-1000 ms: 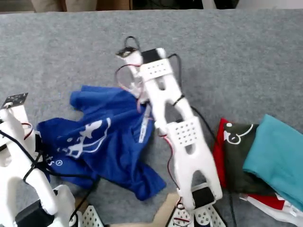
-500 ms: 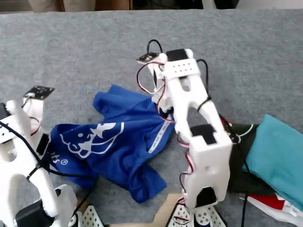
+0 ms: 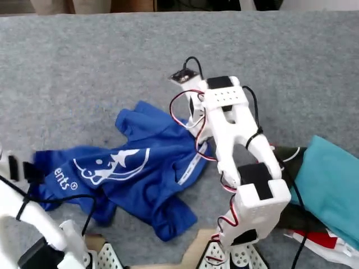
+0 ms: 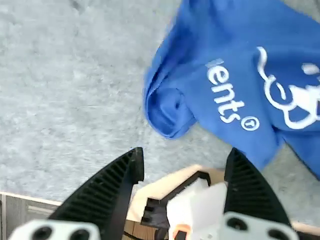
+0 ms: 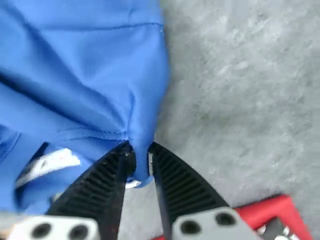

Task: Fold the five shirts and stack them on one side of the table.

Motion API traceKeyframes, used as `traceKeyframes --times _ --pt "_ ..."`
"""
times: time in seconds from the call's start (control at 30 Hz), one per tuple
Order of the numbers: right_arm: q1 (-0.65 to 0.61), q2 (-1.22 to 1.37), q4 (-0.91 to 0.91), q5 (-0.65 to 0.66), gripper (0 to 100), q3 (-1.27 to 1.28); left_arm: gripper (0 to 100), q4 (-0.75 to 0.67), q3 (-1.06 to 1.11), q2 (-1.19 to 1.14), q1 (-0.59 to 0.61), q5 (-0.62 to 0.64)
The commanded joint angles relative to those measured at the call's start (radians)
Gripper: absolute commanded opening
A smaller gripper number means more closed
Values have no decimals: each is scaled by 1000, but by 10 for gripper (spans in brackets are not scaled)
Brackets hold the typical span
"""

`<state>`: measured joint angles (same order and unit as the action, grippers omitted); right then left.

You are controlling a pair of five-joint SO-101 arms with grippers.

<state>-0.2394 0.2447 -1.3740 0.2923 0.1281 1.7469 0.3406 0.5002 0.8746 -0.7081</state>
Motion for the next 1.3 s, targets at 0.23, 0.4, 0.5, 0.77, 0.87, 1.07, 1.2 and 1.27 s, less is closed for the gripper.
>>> traceKeyframes --times 0.23,0.4,0.5,0.77,0.87,1.07,1.2,1.27 --pt "108 153 354 -104 5 -88 257 -255 69 -62 -262 430" --pt "128 240 362 -104 5 -136 257 -402 55 -228 -301 563" --pt "124 259 367 -104 5 -139 257 -416 15 -337 -278 560" --pt "130 263 390 -104 5 -137 193 -410 -143 -608 -224 402" --pt "130 263 404 -104 5 -136 174 -408 -186 -659 -218 407" --pt "128 265 404 -104 5 -136 174 -410 -192 -697 -219 466" --pt "128 265 404 -106 5 -136 174 -416 -195 -750 -230 514" --pt "128 265 404 -106 5 -134 174 -416 -201 -786 -245 540"
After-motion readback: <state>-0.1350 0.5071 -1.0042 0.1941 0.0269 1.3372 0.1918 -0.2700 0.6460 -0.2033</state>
